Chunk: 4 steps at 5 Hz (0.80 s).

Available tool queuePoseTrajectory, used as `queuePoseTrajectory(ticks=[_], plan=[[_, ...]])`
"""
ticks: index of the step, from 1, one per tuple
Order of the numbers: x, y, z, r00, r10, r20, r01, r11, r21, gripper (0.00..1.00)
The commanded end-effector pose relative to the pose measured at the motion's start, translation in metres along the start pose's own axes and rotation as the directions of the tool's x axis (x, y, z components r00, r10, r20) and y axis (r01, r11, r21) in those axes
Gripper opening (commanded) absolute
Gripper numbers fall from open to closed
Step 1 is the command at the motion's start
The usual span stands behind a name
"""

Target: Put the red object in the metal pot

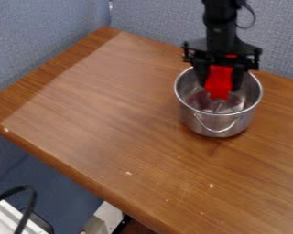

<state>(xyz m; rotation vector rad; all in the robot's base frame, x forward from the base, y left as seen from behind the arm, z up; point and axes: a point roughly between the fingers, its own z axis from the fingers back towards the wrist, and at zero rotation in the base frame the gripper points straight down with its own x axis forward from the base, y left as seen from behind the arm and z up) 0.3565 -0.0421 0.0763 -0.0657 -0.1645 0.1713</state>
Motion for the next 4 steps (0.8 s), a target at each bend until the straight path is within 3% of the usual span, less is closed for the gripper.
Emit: queuePoseTrajectory(ticks=[1, 3, 4], plan=[[0.007, -0.007, 0.006, 0.999, 0.005, 0.053, -0.005, 1.000, -0.007, 0.00], [0.004, -0.010, -0.011, 0.999, -0.012, 0.044, 0.012, 1.000, 0.001, 0.00], [0.005, -0.006, -0.004, 1.000, -0.010, 0.029, 0.010, 1.000, 0.010, 0.00]])
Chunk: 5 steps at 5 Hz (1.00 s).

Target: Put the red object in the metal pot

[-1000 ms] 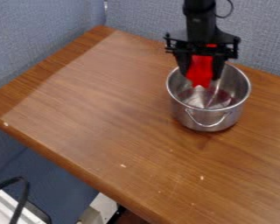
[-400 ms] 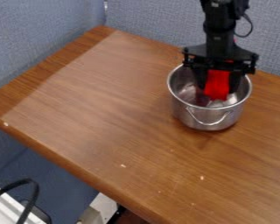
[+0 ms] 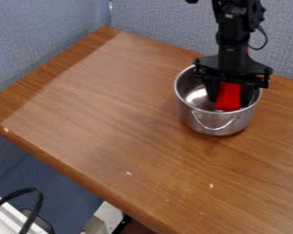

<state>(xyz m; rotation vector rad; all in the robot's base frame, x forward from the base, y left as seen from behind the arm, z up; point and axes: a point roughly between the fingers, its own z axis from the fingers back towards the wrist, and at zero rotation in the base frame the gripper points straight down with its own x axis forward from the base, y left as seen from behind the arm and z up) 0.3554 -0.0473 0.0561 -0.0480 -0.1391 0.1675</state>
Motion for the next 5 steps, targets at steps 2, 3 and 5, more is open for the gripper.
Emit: queuePoseTrajectory(ticks=[2, 3, 5], plan=[[0.019, 0.010, 0.003, 0.999, 0.015, 0.036, -0.015, 1.000, 0.000, 0.00], [0.023, 0.015, -0.003, 0.999, 0.024, 0.024, -0.024, 1.000, 0.000, 0.00], [0.022, 0.006, -0.018, 1.000, 0.028, 0.001, -0.028, 1.000, 0.002, 0.00]])
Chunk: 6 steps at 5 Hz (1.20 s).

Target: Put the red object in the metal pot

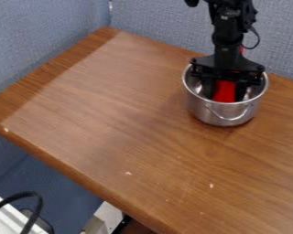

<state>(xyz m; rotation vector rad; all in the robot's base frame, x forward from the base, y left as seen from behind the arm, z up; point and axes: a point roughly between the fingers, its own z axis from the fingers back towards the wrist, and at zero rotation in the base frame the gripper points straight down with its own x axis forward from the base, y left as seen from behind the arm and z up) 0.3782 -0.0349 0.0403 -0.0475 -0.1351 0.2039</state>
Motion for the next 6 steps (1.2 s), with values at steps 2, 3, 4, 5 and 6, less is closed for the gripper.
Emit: queuePoseTrajectory(ticks=[2, 3, 4, 5, 6], plan=[[-0.001, -0.016, 0.005, 0.994, -0.106, -0.035, 0.106, 0.994, -0.001, 0.00], [-0.005, -0.014, -0.004, 0.993, -0.104, -0.052, 0.104, 0.995, 0.006, 0.00], [-0.009, -0.012, -0.013, 0.993, -0.101, -0.067, 0.102, 0.995, 0.015, 0.00], [-0.014, -0.016, -0.013, 0.991, -0.105, -0.085, 0.107, 0.994, 0.021, 0.00], [-0.018, -0.019, -0.013, 0.989, -0.108, -0.103, 0.112, 0.993, 0.028, 0.00]])
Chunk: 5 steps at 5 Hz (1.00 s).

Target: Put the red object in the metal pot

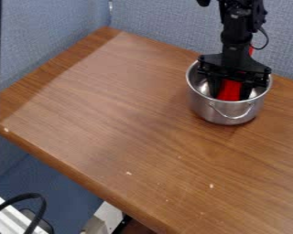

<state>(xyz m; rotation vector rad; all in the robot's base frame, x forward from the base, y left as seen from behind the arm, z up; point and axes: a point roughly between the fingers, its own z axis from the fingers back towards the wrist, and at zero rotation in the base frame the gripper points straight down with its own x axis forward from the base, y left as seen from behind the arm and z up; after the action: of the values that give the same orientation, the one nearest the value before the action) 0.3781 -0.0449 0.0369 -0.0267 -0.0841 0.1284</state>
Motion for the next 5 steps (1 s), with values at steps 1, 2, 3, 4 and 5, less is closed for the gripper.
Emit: queuePoseTrajectory(ticks=[1, 2, 3, 4, 5], plan=[[-0.019, -0.015, -0.010, 0.997, -0.039, -0.067, 0.040, 0.999, 0.017, 0.00], [-0.023, -0.014, -0.011, 0.997, 0.017, -0.081, -0.015, 1.000, 0.026, 0.00], [-0.027, -0.013, -0.013, 0.993, 0.073, -0.090, -0.070, 0.997, 0.034, 0.00], [-0.027, -0.007, -0.017, 0.991, 0.095, -0.100, -0.091, 0.995, 0.040, 0.00], [-0.028, -0.002, -0.022, 0.987, 0.117, -0.108, -0.112, 0.993, 0.045, 0.00]])
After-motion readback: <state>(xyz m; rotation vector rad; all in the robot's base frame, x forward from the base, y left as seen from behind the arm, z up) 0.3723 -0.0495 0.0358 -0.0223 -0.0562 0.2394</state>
